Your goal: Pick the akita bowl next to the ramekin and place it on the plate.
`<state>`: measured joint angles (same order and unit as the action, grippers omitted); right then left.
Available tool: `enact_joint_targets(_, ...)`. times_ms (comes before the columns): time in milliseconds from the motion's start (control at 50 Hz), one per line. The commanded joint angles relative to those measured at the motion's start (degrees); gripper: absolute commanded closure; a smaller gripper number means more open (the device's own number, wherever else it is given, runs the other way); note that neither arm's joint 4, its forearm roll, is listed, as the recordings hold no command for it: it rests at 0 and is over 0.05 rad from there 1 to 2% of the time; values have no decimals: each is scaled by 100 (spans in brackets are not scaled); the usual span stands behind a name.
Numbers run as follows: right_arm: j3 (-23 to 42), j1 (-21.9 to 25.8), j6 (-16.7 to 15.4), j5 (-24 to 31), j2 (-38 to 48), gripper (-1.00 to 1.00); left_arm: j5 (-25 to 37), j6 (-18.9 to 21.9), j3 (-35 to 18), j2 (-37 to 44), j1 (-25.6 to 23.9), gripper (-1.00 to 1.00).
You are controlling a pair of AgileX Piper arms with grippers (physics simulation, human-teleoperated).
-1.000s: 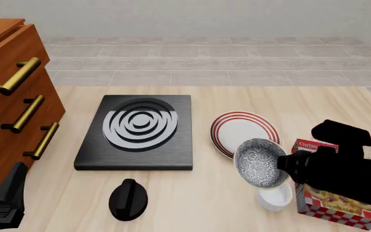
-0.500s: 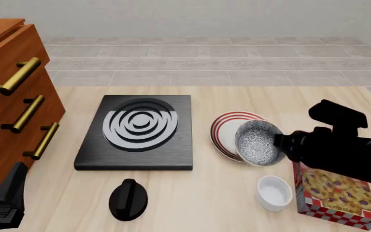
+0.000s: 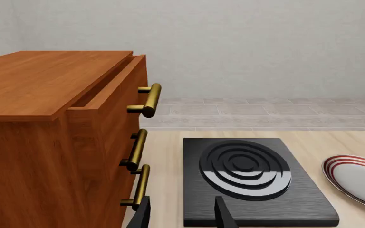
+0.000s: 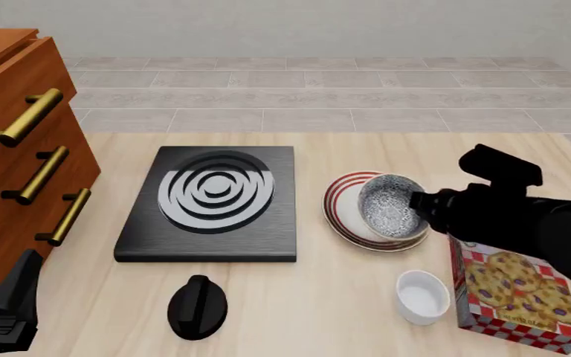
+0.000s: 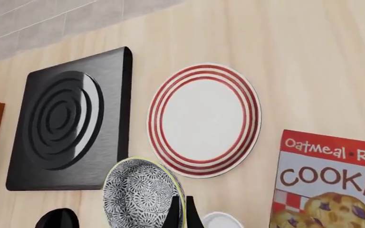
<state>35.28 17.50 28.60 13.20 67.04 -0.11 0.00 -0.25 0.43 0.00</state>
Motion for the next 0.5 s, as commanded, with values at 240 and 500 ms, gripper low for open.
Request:
enact_joint_targets(240, 181, -232, -136, -607, 768, 100, 0, 0, 0, 0, 0, -100)
enact_joint_targets(500, 465, -293, -228, -753, 1161, 100, 0, 0, 0, 0, 0, -100)
